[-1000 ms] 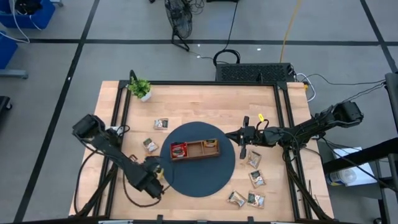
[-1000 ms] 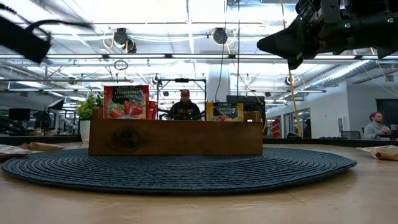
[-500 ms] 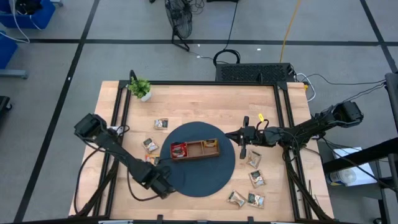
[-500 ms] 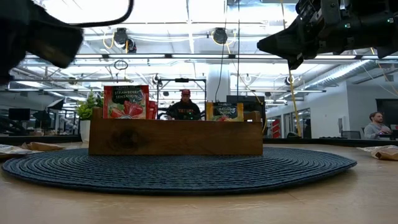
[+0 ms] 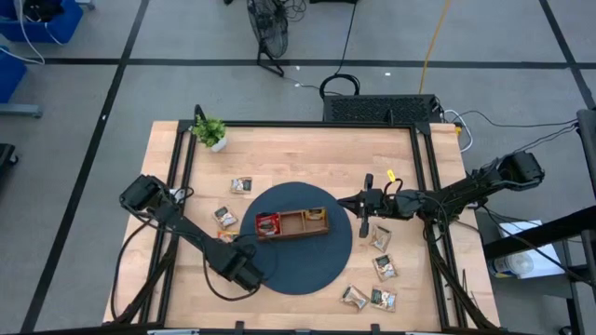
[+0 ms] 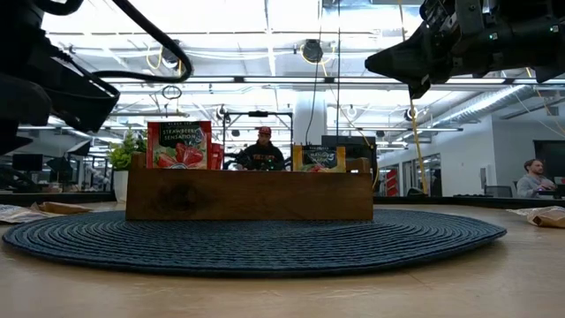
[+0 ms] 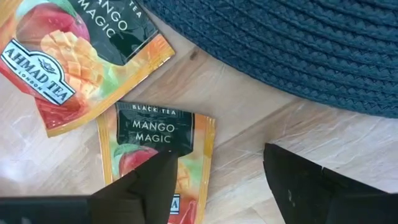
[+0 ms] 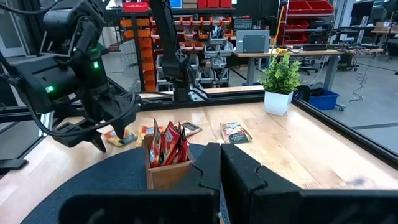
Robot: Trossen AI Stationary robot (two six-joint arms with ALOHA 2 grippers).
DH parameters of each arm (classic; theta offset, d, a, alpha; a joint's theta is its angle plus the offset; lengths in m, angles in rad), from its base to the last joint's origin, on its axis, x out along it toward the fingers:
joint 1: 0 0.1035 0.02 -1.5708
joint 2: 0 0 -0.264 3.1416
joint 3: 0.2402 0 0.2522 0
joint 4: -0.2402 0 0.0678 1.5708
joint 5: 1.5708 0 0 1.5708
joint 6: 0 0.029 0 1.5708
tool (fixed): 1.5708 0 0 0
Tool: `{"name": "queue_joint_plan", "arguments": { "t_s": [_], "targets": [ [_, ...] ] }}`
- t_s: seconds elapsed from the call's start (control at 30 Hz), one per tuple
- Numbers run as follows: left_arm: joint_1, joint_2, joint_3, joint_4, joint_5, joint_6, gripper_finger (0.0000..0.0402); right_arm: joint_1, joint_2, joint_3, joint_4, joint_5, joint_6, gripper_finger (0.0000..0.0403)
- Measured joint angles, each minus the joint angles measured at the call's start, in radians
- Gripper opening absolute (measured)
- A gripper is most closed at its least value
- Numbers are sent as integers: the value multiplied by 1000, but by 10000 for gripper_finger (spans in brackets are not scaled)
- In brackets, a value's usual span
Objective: Pick & Place Tea
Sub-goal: Put the bottom yellow tea bag into the right section of the wooden organizer
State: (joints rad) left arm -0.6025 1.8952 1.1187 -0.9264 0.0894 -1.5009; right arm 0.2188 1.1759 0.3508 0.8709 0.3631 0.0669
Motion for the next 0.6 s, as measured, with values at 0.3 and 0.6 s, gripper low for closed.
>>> {"name": "queue_joint_plan", "arguments": {
  "t_s": [0.3, 0.6],
  "targets": [
    [-2, -29, -3, -60, 138, 103, 204, 0, 0, 0, -1, 1, 0, 0],
    [-13, -142, -3, -172, 86, 118, 200, 0, 0, 0, -4, 1, 0, 0]
  ]
}}
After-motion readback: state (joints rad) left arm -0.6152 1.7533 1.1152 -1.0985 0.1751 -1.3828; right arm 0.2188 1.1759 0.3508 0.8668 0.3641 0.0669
